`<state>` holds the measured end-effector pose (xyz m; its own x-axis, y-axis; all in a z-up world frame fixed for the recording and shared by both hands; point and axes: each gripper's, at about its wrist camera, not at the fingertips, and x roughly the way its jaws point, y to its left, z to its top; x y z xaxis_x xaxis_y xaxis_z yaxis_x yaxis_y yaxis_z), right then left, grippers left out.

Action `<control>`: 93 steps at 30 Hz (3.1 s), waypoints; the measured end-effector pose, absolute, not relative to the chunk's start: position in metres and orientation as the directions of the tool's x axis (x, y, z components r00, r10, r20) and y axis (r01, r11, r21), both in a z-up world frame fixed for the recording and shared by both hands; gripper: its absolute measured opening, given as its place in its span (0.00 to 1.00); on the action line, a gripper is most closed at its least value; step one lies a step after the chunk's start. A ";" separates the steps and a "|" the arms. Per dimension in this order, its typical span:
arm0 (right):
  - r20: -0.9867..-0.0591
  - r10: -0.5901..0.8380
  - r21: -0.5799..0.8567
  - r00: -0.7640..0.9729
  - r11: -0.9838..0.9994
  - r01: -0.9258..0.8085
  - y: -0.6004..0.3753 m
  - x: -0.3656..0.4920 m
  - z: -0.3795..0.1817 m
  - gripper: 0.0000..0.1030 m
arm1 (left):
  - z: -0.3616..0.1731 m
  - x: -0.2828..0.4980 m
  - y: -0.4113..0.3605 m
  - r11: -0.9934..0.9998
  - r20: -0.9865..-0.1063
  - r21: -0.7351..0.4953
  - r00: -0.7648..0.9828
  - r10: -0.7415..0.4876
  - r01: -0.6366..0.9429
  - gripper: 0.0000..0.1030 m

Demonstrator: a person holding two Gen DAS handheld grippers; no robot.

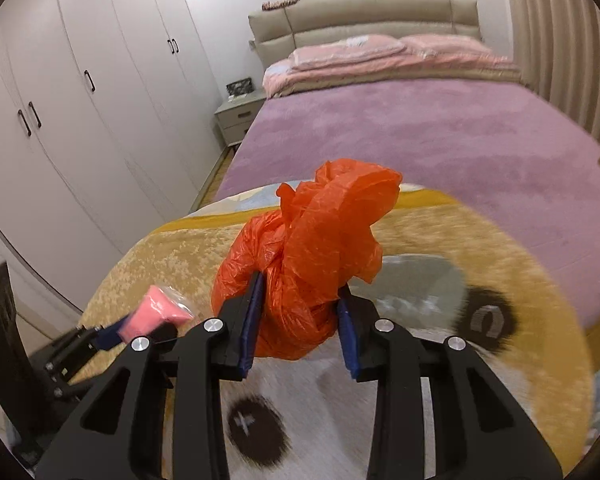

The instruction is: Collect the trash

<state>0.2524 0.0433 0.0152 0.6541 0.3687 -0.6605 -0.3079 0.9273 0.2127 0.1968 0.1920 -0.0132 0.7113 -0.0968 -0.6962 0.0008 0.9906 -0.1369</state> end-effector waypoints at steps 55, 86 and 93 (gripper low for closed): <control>-0.782 -0.165 0.186 0.601 0.859 0.478 -0.375 0.088 -0.008 0.64 | 0.025 0.152 -0.225 0.701 -0.658 -0.126 0.470 -0.589 0.702 0.66; -0.433 -0.395 0.144 0.810 0.857 0.495 -0.285 -0.009 0.056 0.81 | 0.022 0.078 -0.069 0.924 -0.479 -0.004 0.811 -0.337 0.382 0.90; -0.361 -0.446 0.104 0.819 0.854 0.510 -0.269 -0.030 0.052 0.81 | 0.018 0.070 -0.046 0.964 -0.323 0.013 0.914 -0.246 0.264 0.93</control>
<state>-0.0296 -0.2691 0.0520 0.8192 -0.4458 -0.3609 0.5104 0.8536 0.1042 0.0697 -0.0457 0.0180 0.9139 -0.2456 -0.3233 0.2638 0.9645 0.0131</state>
